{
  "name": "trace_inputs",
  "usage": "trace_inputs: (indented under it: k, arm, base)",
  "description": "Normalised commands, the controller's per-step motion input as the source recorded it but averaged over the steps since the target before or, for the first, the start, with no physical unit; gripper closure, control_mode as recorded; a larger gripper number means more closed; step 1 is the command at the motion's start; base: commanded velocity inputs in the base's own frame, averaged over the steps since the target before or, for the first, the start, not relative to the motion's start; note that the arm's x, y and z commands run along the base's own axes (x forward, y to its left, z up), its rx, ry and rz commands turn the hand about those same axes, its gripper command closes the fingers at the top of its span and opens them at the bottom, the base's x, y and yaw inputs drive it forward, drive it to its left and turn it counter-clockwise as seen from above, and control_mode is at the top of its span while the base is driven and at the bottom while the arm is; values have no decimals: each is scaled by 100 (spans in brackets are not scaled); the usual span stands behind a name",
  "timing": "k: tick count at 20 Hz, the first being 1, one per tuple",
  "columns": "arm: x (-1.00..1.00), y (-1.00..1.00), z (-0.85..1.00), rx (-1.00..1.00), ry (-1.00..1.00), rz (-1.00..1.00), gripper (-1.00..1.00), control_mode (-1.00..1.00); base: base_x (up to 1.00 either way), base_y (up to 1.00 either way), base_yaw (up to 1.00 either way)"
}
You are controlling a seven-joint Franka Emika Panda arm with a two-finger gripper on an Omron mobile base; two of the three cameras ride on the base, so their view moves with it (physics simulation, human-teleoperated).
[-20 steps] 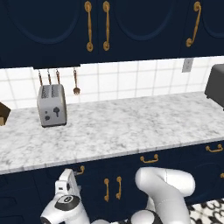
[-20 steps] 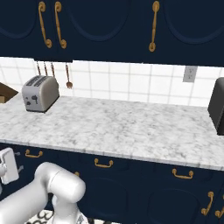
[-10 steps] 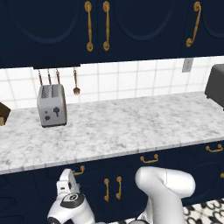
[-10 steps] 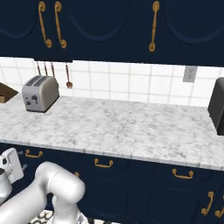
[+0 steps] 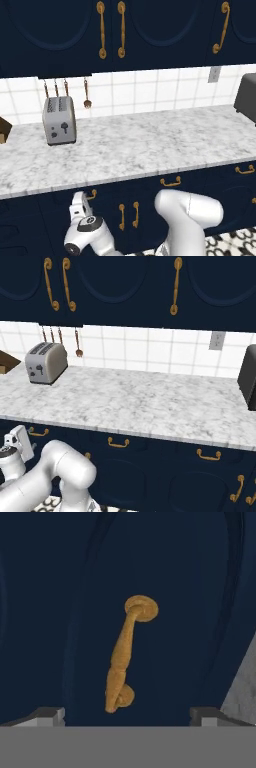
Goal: Take a straw from the drawer in front and place it inside the glass cup on the dining counter.
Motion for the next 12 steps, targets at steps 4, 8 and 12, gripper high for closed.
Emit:
trace_inputs:
  k: [4,8,12]
  arm:
    - [29,0,-16,0,6,0,-100,-100]
    - [19,2,-22,0,2,0,-100,-100]
    - [17,13,-29,0,1,0,-100,-100]
  base:
    - [0,0,0]
    - [0,0,0]
    - [0,0,0]
